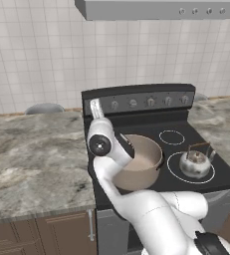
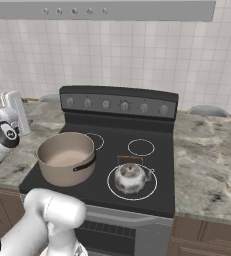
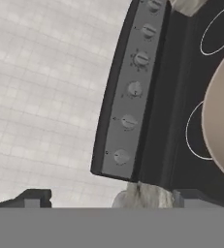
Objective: Pick the kettle from the cabinet and place it on a stove burner. Then pick the pot from the counter and place it on another stove burner. Finally, turn both burners on.
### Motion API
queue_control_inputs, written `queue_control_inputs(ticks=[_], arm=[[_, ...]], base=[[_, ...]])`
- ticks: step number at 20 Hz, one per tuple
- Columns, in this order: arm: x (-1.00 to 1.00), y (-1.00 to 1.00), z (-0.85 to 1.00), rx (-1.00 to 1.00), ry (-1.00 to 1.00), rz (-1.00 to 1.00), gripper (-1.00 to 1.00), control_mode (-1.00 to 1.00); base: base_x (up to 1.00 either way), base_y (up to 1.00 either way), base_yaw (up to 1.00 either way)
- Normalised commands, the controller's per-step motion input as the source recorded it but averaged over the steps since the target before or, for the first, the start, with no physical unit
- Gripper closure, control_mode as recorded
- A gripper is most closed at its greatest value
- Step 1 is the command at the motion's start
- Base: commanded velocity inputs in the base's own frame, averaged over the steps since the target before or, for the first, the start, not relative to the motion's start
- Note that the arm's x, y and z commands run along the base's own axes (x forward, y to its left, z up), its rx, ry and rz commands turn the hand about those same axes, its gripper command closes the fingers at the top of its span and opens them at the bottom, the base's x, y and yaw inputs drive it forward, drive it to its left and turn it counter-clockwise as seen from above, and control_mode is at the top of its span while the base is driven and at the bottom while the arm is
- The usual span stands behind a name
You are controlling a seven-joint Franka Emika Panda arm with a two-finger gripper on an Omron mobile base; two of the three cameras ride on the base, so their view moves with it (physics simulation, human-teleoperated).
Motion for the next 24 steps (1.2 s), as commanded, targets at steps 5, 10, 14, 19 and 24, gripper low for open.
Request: queue_control_inputs(ticks=[5,10,14,19,24], arm=[[0.0,0.25,0.24,0.19,-0.02,-0.13,-1.0,-1.0],[0.11,0.28,0.3,0.24,0.0,-0.18,-1.0,-1.0],[0.13,0.22,0.06,0.31,0.0,-0.18,-1.0,-1.0],[0.13,0.06,0.0,0.38,0.0,-0.15,-1.0,-1.0],[0.14,0.03,0.0,0.4,-0.02,-0.14,-1.0,-1.0]], base=[[0.0,0.0,0.0],[0.0,0.0,0.0],[0.0,0.0,0.0],[0.0,0.0,0.0],[0.0,0.0,0.0]])
